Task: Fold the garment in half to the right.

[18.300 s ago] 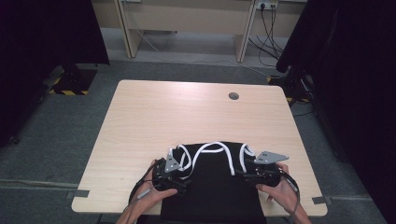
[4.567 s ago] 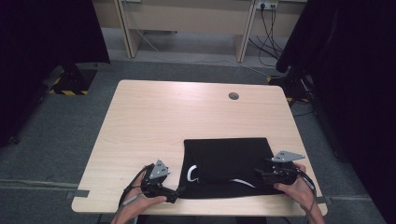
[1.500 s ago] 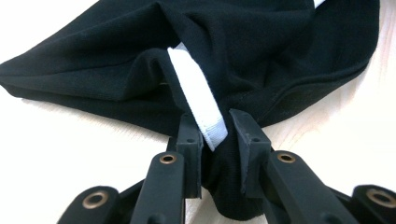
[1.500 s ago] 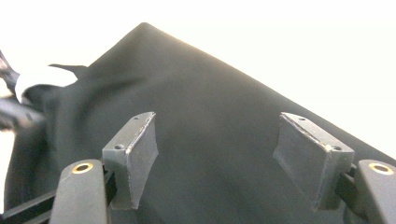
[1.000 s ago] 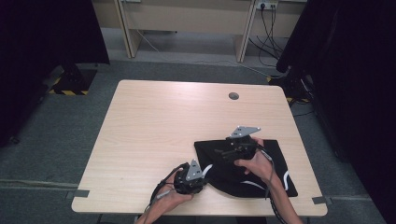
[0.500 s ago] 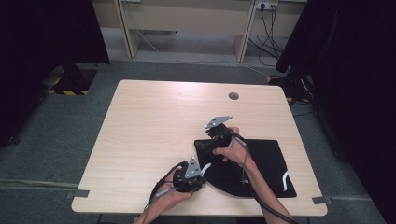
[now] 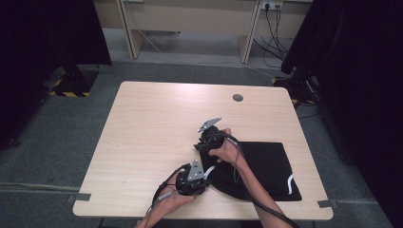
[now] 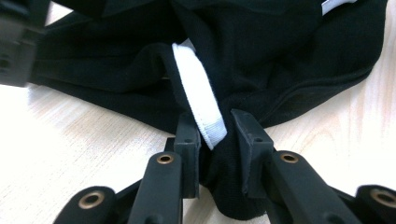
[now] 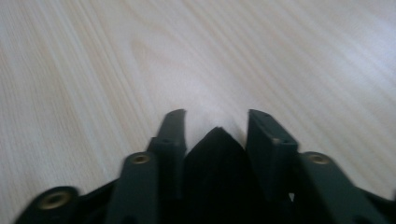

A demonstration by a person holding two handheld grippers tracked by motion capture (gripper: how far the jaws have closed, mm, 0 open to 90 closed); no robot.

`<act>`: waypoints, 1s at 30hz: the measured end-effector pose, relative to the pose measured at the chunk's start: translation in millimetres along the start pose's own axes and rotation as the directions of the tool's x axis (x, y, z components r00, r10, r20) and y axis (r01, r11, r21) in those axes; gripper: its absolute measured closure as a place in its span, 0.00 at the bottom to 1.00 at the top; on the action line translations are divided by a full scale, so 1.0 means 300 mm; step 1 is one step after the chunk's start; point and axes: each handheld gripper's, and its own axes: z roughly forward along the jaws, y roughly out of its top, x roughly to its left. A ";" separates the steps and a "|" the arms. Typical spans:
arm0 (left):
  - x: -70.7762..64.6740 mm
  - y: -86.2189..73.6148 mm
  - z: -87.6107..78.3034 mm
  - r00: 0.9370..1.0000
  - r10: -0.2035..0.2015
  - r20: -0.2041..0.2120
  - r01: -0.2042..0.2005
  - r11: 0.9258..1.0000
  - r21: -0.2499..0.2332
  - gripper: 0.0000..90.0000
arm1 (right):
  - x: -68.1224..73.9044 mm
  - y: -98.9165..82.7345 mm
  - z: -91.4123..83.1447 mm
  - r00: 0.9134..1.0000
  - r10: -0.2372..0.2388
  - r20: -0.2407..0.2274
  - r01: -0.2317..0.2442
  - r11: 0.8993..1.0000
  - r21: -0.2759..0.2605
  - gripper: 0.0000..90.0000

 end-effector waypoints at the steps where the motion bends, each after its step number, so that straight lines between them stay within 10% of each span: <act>1: 0.000 0.000 0.000 1.000 0.001 0.000 -0.001 1.000 0.000 0.81 | 0.000 -0.004 0.004 1.000 0.012 -0.007 -0.012 1.000 -0.012 0.77; 14: 0.013 0.036 -0.066 1.000 0.031 0.001 -0.031 0.999 -0.042 0.85 | -0.007 0.025 -0.085 0.999 0.032 -0.041 -0.036 0.994 -0.102 0.94; 30: 0.026 0.178 -0.238 0.994 0.077 0.073 -0.067 0.990 -0.128 0.85 | 0.004 0.088 -0.303 0.998 0.000 -0.058 -0.016 0.960 -0.280 0.95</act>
